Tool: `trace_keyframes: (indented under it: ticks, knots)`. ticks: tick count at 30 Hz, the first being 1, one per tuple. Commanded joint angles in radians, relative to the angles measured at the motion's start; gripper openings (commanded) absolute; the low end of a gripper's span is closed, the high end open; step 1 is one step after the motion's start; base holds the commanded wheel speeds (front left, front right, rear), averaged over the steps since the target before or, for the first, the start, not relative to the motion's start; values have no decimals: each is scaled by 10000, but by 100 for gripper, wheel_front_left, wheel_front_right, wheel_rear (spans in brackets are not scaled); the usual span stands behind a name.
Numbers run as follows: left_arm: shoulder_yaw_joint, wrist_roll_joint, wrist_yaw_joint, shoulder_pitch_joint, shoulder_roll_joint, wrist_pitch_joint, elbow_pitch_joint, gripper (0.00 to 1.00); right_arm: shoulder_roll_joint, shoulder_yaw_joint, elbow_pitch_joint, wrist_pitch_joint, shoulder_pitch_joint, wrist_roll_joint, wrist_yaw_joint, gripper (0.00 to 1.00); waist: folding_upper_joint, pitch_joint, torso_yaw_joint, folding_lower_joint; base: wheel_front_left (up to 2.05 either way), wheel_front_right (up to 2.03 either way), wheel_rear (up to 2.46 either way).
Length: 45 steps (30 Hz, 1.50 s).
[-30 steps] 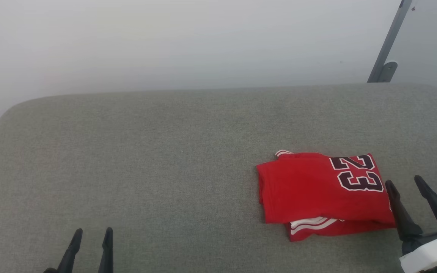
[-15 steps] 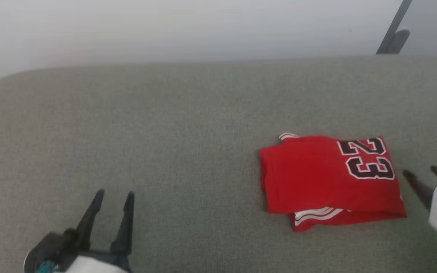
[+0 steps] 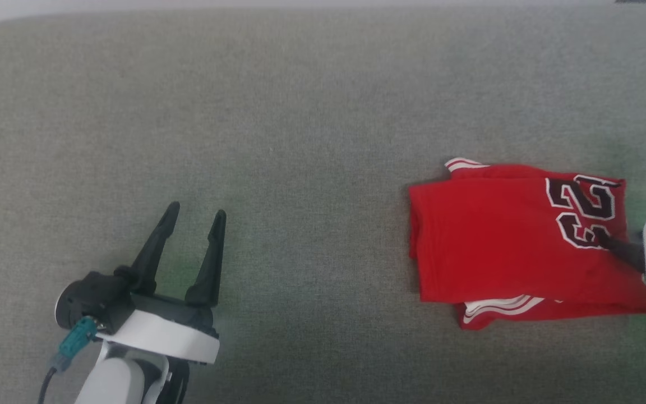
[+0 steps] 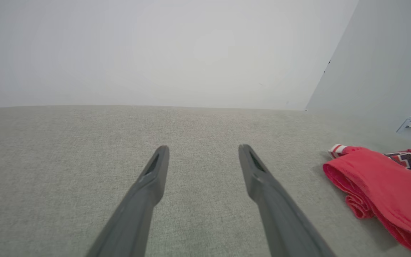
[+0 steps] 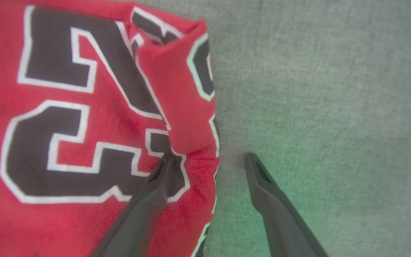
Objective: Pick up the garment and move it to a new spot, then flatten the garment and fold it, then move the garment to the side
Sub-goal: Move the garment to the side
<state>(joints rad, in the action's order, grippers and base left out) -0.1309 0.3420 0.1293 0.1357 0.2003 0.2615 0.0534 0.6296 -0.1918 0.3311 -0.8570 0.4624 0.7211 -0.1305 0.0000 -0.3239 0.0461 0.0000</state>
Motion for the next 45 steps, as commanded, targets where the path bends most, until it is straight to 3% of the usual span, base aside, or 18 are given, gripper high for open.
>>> trace_keyframes:
  ticks: [1, 5, 6, 7, 8, 15, 23, 32, 45]
  knots:
    - [-14, -78, 17, 183, 1, 43, 9, 100, -157, -115, 141, -50, -32, 70, -3, 100, 0, -260, 102, 0, 0, 0, 0]
    - [-11, -92, 17, 381, -35, 43, 66, 100, -293, -307, 215, 98, 14, 143, -2, 100, 0, -455, 65, 0, 0, 0, 0]
    - [-4, -99, 17, 427, -39, 43, 81, 100, -314, -338, 210, 177, 38, 155, -2, 49, 0, -495, 31, 0, 0, 0, 0]
    - [-8, -103, 17, 477, -28, 43, 90, 100, -323, -339, 191, 318, 57, 162, -2, 20, 0, -529, -5, 0, 0, 0, 0]
    - [-11, -102, 17, 531, -5, 43, 96, 100, -323, -293, 184, 464, 85, 187, -2, 0, 0, -566, -51, 0, 0, 0, 0]
    - [-4, -156, 17, 950, 224, 43, -112, 100, 61, 384, -69, 1747, 362, 418, 18, 0, 0, -1009, -654, 0, 0, 0, 0]
    - [-541, -247, 17, 2323, 800, 43, -355, 100, 781, 2218, 349, 3206, 516, 390, 6, 0, 0, -2064, -1690, 0, 0, 0, 0]
    - [-1376, -393, 17, 4889, 1641, 43, -450, 100, 1114, 3715, 2468, 5421, 1804, -651, 6, 0, 0, -3528, -2380, 0, 0, 0, 0]
    - [-1942, -434, 17, 6657, 2110, 43, -381, 100, 978, 3773, 5378, 7806, 4341, -2312, 5, 0, 0, -4405, -2636, 0, 0, 0, 0]
